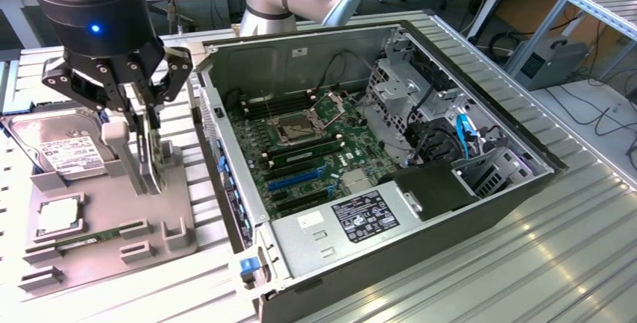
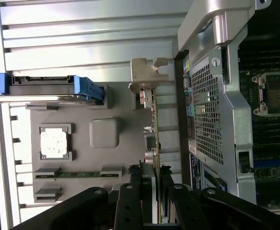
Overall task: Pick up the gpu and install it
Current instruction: 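Pick up the gpu and move the gpu toward the slot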
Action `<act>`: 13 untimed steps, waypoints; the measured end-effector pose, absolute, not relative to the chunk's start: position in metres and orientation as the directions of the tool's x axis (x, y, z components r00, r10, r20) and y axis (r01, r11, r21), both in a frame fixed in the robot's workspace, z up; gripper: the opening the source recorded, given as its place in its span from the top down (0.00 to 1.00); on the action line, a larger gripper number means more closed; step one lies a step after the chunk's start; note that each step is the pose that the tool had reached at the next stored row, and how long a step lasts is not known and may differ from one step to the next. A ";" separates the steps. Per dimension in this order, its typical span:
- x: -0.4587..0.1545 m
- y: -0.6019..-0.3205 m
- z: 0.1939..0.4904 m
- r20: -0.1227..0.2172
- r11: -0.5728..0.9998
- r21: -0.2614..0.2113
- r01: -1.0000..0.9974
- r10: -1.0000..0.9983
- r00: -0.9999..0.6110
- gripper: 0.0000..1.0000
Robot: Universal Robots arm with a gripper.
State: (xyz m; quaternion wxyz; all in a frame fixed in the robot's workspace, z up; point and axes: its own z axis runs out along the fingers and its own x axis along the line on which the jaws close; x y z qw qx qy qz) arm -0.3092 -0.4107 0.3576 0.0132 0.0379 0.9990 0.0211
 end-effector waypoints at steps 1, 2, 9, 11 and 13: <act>-0.309 -0.411 0.358 -0.025 0.996 0.043 0.075 0.076 -0.997 0.73; -0.309 -0.411 0.358 -0.025 0.996 0.043 0.075 0.076 -0.997 0.73; -0.309 -0.411 0.360 -0.025 0.996 0.043 0.075 0.076 -0.997 0.73; -0.309 -0.411 0.361 -0.025 0.996 0.043 0.075 0.076 -0.997 0.73; -0.309 -0.411 0.361 -0.025 0.996 0.043 0.075 0.076 -0.997 0.73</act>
